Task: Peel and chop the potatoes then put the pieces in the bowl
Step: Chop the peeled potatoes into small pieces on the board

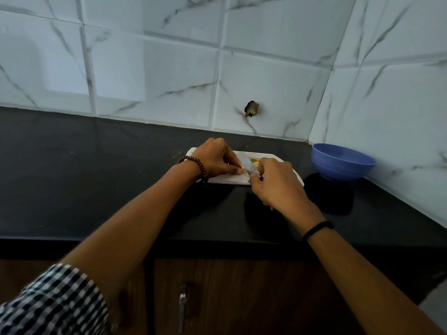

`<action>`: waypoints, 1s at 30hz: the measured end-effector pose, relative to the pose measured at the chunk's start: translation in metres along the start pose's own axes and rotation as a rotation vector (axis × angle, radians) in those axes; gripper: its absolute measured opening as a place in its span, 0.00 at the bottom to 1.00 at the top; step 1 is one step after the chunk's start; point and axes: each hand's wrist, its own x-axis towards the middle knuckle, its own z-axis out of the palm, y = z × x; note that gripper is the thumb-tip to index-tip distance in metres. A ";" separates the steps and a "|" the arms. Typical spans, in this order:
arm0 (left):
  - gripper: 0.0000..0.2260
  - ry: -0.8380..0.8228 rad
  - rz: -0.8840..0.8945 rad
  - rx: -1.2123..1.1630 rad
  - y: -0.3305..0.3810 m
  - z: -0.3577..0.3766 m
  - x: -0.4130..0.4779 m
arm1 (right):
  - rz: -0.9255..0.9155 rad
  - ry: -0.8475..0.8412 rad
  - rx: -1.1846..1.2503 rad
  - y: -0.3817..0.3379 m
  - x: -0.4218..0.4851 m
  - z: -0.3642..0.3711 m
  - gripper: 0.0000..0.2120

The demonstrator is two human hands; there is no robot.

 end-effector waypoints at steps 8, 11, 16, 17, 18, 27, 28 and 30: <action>0.07 0.015 -0.014 0.033 0.001 0.001 -0.002 | -0.028 -0.014 -0.118 -0.002 -0.007 -0.007 0.11; 0.06 0.022 -0.014 0.041 0.001 0.001 -0.002 | -0.024 -0.020 -0.114 -0.004 -0.013 -0.008 0.12; 0.06 0.038 -0.012 0.066 0.001 0.004 -0.002 | 0.013 -0.072 -0.077 -0.016 -0.012 -0.015 0.09; 0.06 0.038 -0.013 0.066 0.001 0.005 -0.002 | 0.021 -0.080 -0.057 -0.018 -0.011 -0.014 0.08; 0.07 0.038 -0.015 0.063 0.001 0.005 -0.002 | 0.029 -0.085 -0.043 -0.020 -0.010 -0.014 0.07; 0.07 0.023 -0.031 0.010 0.000 0.002 -0.003 | -0.015 -0.119 -0.199 -0.024 -0.028 -0.023 0.11; 0.07 0.009 -0.023 0.002 -0.002 0.002 -0.004 | -0.009 -0.132 -0.196 -0.022 -0.031 -0.026 0.09; 0.07 -0.017 -0.005 -0.021 -0.003 0.001 -0.005 | 0.004 -0.148 -0.190 -0.018 -0.034 -0.035 0.09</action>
